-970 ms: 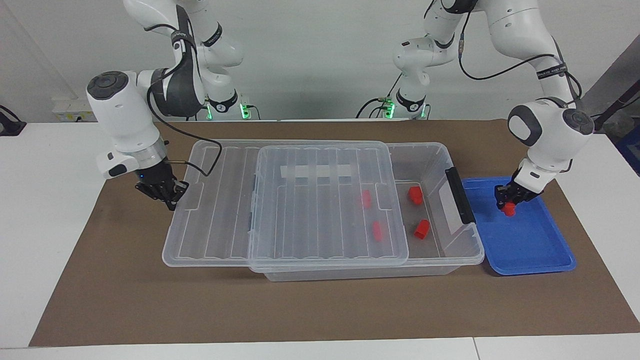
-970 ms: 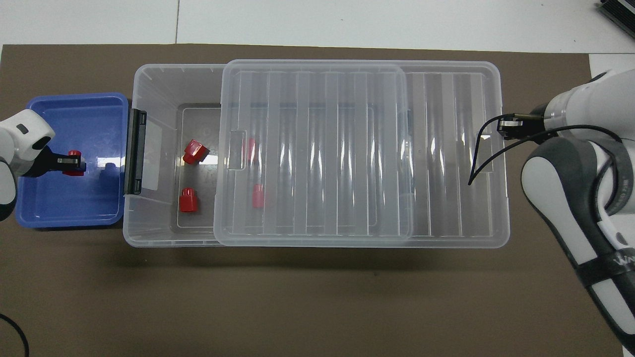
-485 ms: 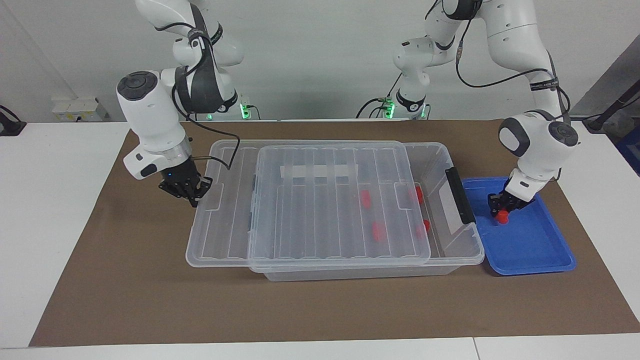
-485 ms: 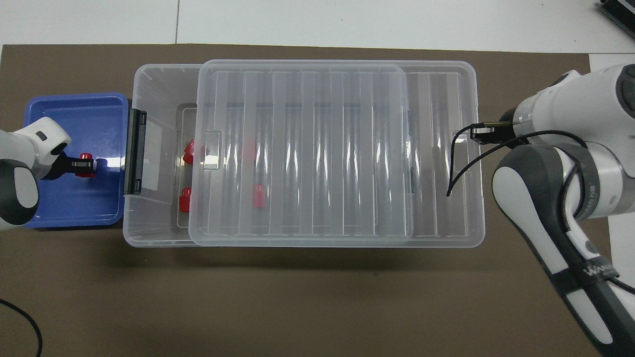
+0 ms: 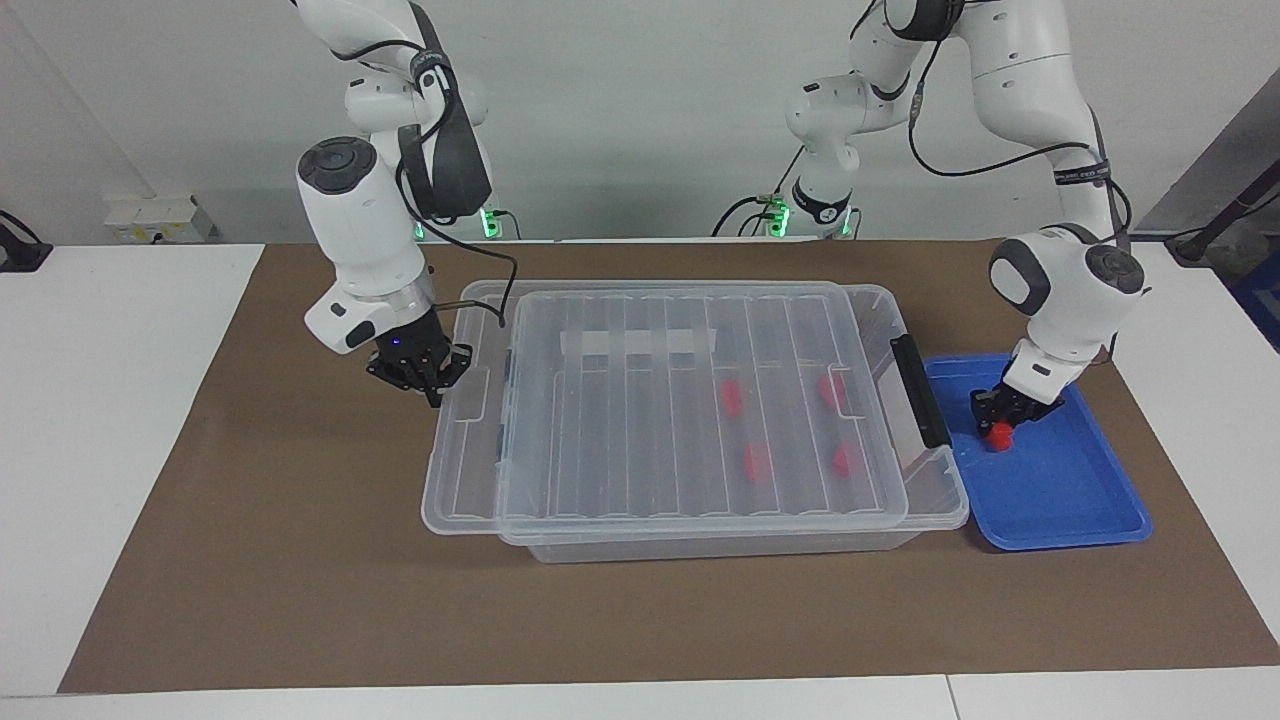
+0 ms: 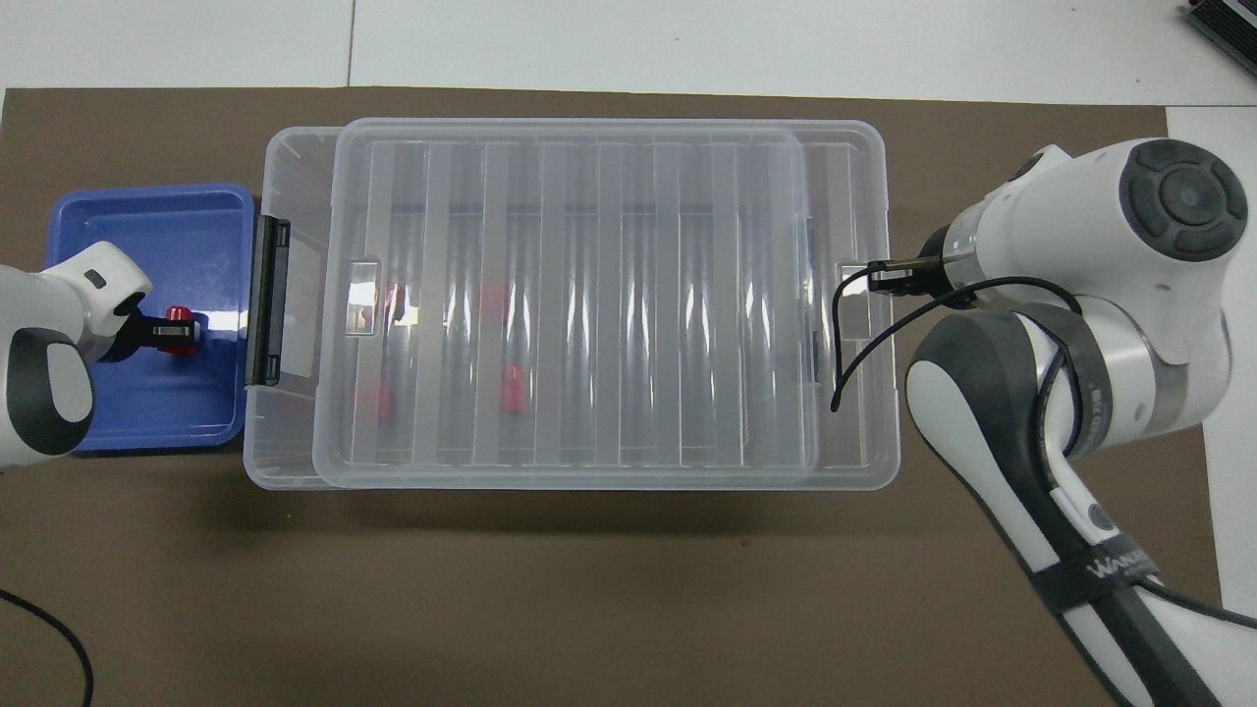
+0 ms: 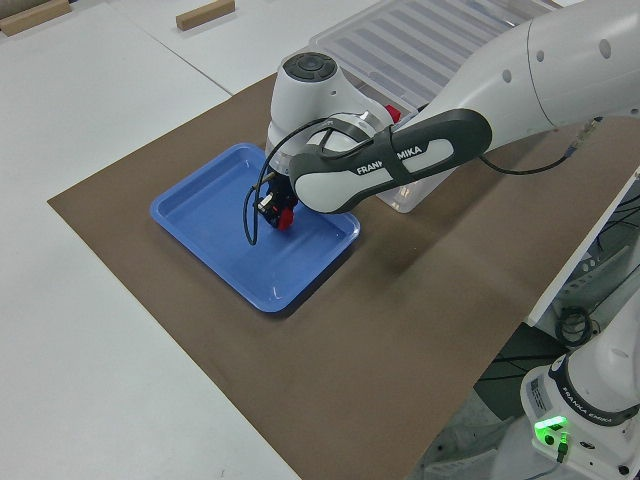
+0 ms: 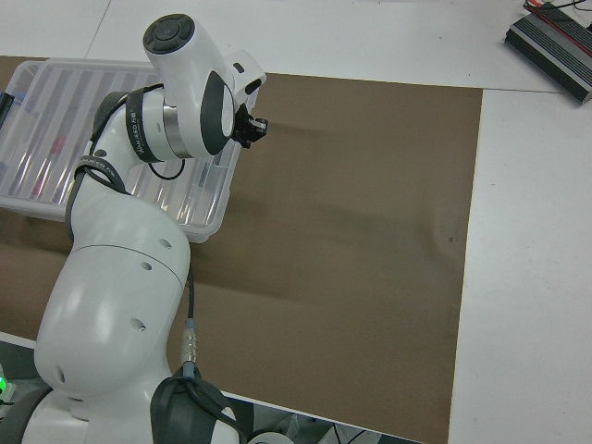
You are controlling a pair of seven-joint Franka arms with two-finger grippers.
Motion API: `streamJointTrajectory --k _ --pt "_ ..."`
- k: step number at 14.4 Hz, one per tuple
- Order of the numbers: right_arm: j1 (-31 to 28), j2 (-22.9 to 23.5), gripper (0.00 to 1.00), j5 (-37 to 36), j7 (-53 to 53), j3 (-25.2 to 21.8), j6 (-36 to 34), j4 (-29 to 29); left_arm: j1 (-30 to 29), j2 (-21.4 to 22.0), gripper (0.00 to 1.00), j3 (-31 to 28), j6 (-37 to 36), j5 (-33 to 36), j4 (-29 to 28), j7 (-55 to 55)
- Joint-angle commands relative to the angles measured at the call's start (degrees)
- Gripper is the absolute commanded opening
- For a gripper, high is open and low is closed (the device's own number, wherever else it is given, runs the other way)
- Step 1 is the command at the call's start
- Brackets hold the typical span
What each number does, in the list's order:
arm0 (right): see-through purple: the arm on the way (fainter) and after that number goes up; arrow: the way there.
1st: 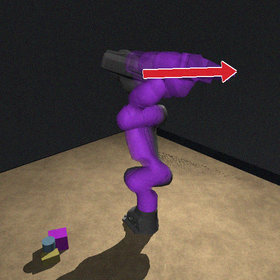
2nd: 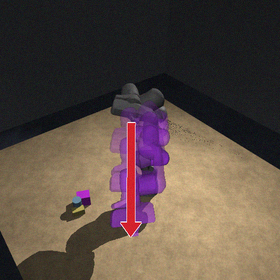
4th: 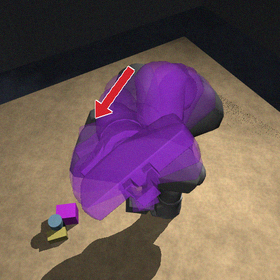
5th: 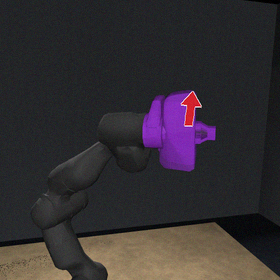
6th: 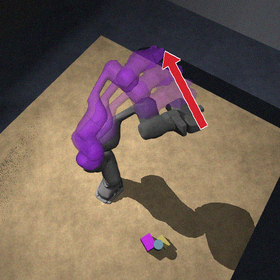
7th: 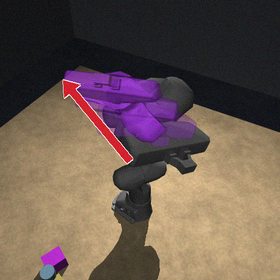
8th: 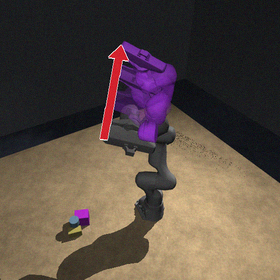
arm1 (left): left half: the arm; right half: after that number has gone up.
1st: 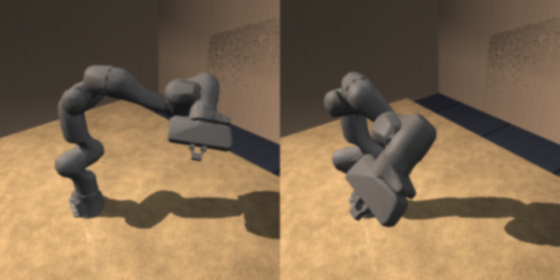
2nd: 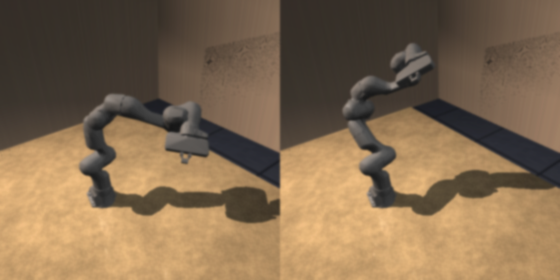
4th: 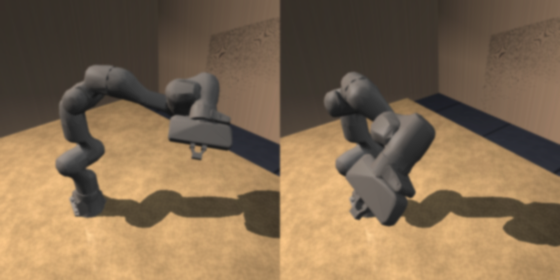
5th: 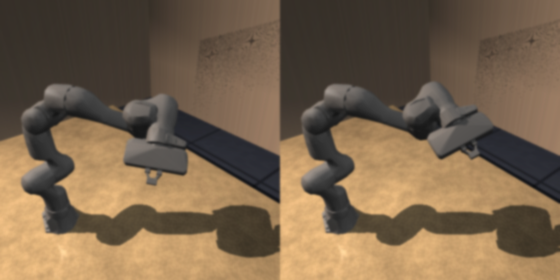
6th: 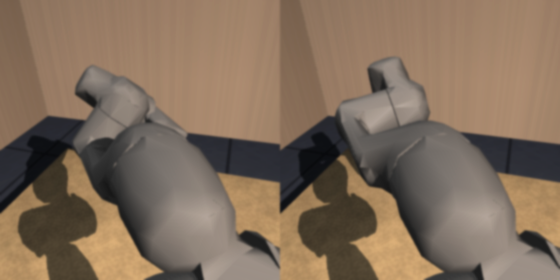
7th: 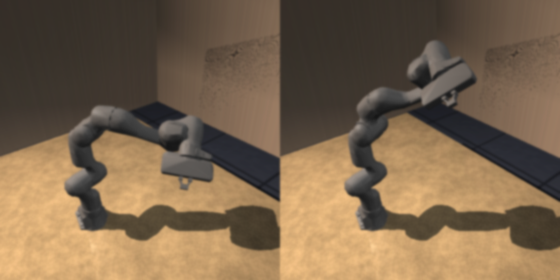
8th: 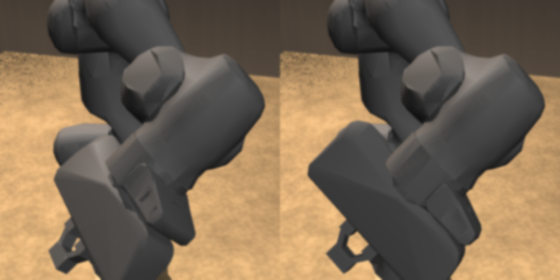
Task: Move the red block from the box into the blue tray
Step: 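Slide the lid shut with the right gripper while the left gripper releases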
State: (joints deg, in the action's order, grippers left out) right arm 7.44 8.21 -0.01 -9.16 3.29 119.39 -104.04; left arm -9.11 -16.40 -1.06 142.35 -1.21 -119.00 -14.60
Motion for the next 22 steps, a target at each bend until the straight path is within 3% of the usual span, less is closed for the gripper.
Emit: streamJointTrajectory --k 1,4,9,10,14,19,22 --pt "1.52 -0.92 0.0 2.56 1.34 0.4 -0.82 -0.55 -0.03 -0.12 0.26 0.01 2.4 -0.9 -1.41 -1.13" --pt "2.93 -1.01 0.0 2.65 1.26 0.4 -0.82 -0.55 -0.03 -0.12 0.55 0.01 2.31 -0.9 -1.41 -1.13" --pt "3.81 -1.01 0.0 2.65 1.25 0.4 -0.65 -0.55 -0.03 -0.12 0.86 0.01 1.35 -0.81 -0.62 -1.22" --pt "4.07 -1.01 0.0 2.65 1.25 0.49 -0.65 -0.55 -0.03 -0.04 0.98 0.1 1.26 -0.81 -0.45 -1.13" --pt "4.69 -0.92 0.0 3.35 1.25 0.4 -0.39 -0.55 0.06 1.28 1.0 0.1 -6.45 -0.81 3.58 -1.13" --pt "4.78 -0.92 0.0 3.35 1.25 0.4 -0.38 -0.55 0.06 3.29 1.0 0.18 -8.75 -0.81 4.21 -1.04" --pt "4.78 -0.92 0.0 3.35 1.25 0.4 -0.39 -0.37 0.15 7.33 1.0 0.62 -19.44 -0.81 8.58 -0.6"
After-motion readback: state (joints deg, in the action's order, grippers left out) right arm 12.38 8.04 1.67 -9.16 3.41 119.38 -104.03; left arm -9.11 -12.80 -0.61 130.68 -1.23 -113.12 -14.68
